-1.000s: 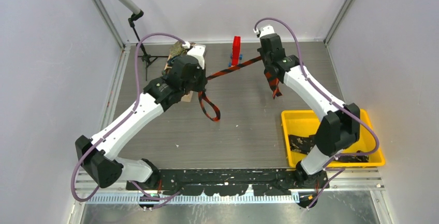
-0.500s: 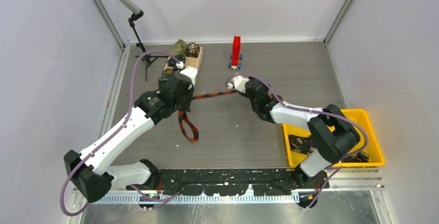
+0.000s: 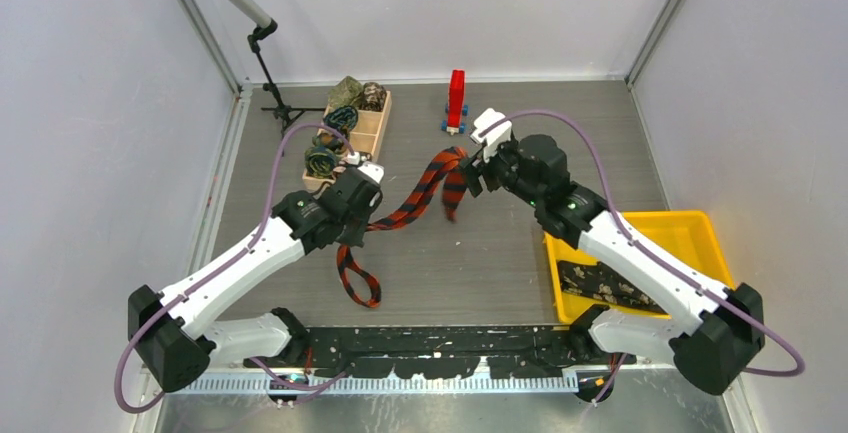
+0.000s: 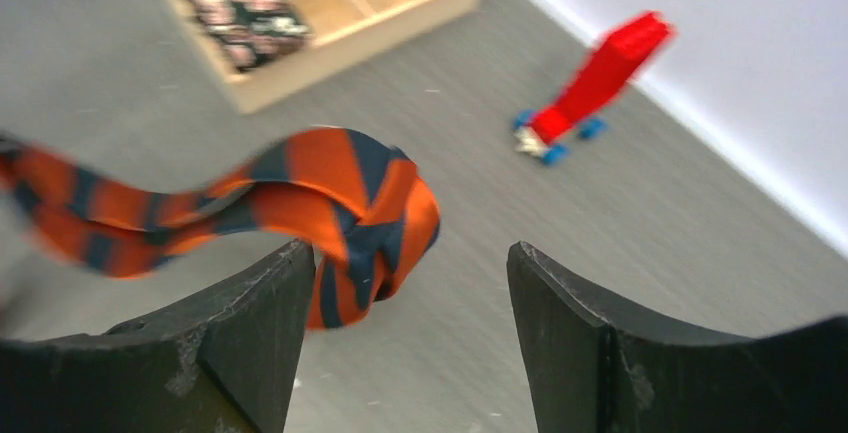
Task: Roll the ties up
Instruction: Flatten out the tie at the center of the board.
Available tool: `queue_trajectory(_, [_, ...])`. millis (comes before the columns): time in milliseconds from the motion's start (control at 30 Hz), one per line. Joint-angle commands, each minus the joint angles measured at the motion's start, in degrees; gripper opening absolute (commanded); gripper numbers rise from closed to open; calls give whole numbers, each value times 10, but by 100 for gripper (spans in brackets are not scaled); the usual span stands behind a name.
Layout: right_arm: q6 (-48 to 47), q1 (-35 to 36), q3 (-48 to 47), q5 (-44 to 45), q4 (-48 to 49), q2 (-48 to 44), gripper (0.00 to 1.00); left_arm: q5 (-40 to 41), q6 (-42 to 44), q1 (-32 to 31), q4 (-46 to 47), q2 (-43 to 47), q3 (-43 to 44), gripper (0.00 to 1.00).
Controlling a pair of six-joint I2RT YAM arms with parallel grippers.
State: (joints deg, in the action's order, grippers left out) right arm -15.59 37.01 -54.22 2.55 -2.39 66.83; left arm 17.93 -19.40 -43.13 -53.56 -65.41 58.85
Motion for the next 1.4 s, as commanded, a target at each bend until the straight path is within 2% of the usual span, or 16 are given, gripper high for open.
queue_trajectory(0, [93,0,24,-185,-96,-27,76,8,-8,-1,-8,18,-5,0])
queue_trajectory(133, [115,1,31,-187,-137,-20,77,10,-6,-1,-9,23,-4,0])
queue_trajectory(200, [160,1,39,-204,-107,-29,77,10,-5,-1,-10,23,-2,0])
queue_trajectory(333, [407,0,75,-174,83,-37,74,13,-6,-1,-17,27,3,0])
queue_trajectory(400, [513,0,63,-143,103,-11,66,22,-15,-1,-29,30,13,0])
queue_trajectory(467, [567,7,34,-136,60,26,56,28,-27,-1,-41,36,32,0])
queue_trajectory(567, [581,35,34,-130,29,54,56,26,-34,-1,-60,36,94,0])
queue_trajectory(633, [586,63,61,-118,53,52,56,24,-29,-1,-74,21,151,0])
queue_trajectory(833, [706,144,145,-50,256,64,59,-5,-12,-2,-118,-51,304,0])
queue_trajectory(933, [721,178,159,-13,339,91,56,-16,-6,-1,-127,-76,348,0])
queue_trajectory(1100, [686,207,117,27,317,183,51,-30,-2,-1,-149,-105,408,0])
queue_trajectory(1233, [733,209,125,61,418,280,41,-39,1,-1,-164,-112,449,0])
queue_trajectory(1367, [741,209,79,61,449,371,40,-52,5,-1,-184,-116,501,0])
